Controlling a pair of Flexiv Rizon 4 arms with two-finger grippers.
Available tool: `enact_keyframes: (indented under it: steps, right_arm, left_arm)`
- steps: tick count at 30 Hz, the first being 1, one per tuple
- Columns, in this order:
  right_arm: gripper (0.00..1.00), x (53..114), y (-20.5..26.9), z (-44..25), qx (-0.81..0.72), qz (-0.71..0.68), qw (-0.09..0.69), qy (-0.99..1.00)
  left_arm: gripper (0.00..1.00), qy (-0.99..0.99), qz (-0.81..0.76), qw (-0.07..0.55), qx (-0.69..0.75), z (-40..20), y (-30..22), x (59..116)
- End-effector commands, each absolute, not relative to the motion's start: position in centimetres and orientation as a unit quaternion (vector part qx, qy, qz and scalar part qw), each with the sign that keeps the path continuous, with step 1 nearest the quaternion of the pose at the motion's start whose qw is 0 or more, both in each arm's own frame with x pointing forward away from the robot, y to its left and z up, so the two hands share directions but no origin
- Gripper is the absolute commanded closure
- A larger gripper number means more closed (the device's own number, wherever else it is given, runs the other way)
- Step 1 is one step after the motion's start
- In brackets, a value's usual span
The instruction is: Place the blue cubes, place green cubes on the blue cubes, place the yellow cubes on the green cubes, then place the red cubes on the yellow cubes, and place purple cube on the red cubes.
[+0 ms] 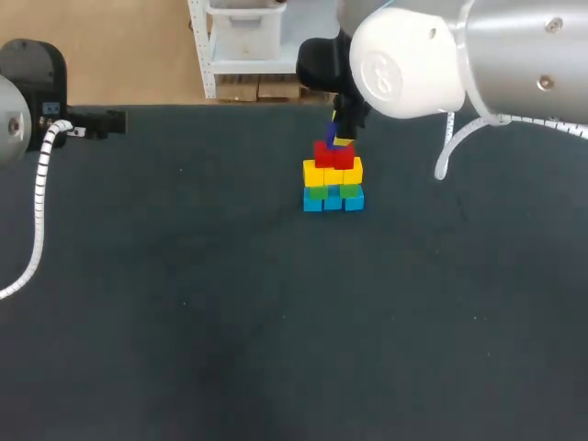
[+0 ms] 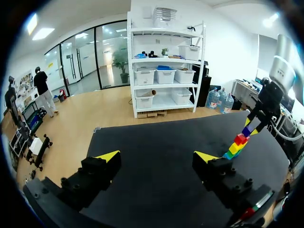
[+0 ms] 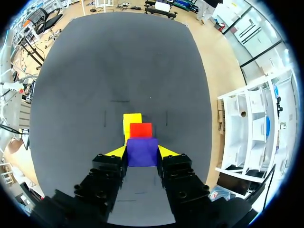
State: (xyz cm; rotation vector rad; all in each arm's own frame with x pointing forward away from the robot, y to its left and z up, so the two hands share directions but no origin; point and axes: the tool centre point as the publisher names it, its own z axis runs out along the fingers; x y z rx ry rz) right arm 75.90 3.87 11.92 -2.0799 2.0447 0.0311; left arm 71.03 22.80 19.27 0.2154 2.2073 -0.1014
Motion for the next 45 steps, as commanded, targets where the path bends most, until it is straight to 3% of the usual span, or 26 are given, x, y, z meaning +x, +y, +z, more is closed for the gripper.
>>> enact_keyframes:
  steps: [1, 16, 18, 19, 21, 23, 32, 45]
  right_arm:
    - [0.69, 76.0, 3.9, 11.8, -0.710, 0.013, 0.111, 0.695]
    - [0.59, 75.6, 4.0, 11.6, -0.714, 0.013, 0.111, 0.691]
    - [0.51, 75.6, 3.9, 11.6, -0.715, 0.014, 0.110, 0.690]
    - [0.43, 75.6, 3.9, 11.6, -0.715, 0.013, 0.110, 0.690]
    - [0.16, 75.6, 3.9, 11.5, -0.716, 0.014, 0.110, 0.690]
    - [0.01, 75.6, 3.9, 11.5, -0.716, 0.013, 0.110, 0.690]
    - [0.00, 75.4, 2.9, 13.3, -0.704, 0.024, 0.143, 0.696]
    - [0.00, 75.1, -2.8, 14.9, -0.648, 0.062, 0.204, 0.731]
  left_arm:
    - [0.00, 0.890, -0.042, 0.445, 0.087, 19.2, 22.8, 71.0]
    - [0.00, 0.890, -0.042, 0.445, 0.087, 19.2, 22.8, 71.0]
    - [0.00, 0.890, -0.042, 0.445, 0.087, 19.2, 22.8, 71.0]
    - [0.00, 0.890, -0.042, 0.445, 0.087, 19.2, 22.8, 71.0]
    - [0.00, 0.890, -0.042, 0.445, 0.087, 19.2, 22.8, 71.0]
    - [0.00, 0.890, -0.042, 0.445, 0.087, 19.2, 22.8, 71.0]
    - [0.00, 0.890, -0.042, 0.445, 0.087, 19.2, 22.8, 71.0]
    - [0.00, 0.890, -0.042, 0.445, 0.087, 19.2, 22.8, 71.0]
